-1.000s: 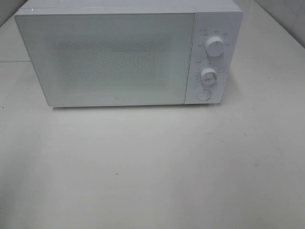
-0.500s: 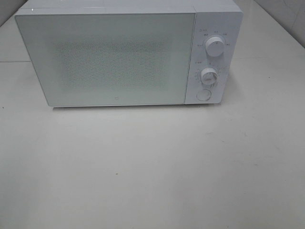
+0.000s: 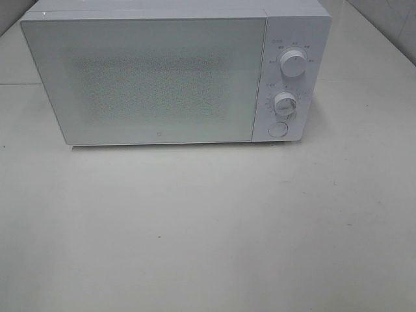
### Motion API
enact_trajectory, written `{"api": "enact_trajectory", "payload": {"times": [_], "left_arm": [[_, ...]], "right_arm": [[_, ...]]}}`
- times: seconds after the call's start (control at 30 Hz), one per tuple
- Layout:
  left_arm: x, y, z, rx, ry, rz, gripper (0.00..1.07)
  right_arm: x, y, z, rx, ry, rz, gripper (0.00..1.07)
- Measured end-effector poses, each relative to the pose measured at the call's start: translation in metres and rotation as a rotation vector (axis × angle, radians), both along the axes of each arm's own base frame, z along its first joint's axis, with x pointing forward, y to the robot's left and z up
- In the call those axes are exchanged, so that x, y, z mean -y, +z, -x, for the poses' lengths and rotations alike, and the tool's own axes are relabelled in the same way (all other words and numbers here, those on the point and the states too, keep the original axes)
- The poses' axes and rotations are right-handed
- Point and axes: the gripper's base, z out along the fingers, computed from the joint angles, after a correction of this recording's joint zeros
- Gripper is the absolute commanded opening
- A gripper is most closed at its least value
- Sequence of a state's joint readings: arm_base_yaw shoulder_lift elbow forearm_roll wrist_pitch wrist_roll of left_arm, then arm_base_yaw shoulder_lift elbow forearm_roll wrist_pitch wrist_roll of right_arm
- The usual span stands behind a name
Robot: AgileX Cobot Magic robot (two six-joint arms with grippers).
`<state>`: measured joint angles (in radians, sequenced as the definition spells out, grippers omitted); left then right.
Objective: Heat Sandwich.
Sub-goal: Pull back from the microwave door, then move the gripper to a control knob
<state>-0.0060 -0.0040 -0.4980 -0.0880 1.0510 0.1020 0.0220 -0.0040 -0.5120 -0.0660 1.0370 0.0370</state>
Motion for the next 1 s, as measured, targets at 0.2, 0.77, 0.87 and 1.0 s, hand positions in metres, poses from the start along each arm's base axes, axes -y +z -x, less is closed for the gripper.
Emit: {"api": "enact_trajectory", "payload": {"times": [0.2,0.77,0.87,1.0], "left_arm": [[0.0,0.0,0.0,0.0,0.0,0.0,0.98],[0.0,0.0,0.0,0.0,0.0,-0.001,0.98],[0.0,0.0,0.0,0.0,0.0,-0.001,0.98],[0.0,0.0,0.0,0.0,0.0,-0.001,0.98]], "right_arm": [[0.0,0.0,0.0,0.0,0.0,0.0,0.76],[0.0,0.0,0.0,0.0,0.0,0.0,0.76],[0.0,0.0,0.0,0.0,0.0,0.0,0.76],[0.0,0.0,0.0,0.0,0.0,0.0,0.76]]}}
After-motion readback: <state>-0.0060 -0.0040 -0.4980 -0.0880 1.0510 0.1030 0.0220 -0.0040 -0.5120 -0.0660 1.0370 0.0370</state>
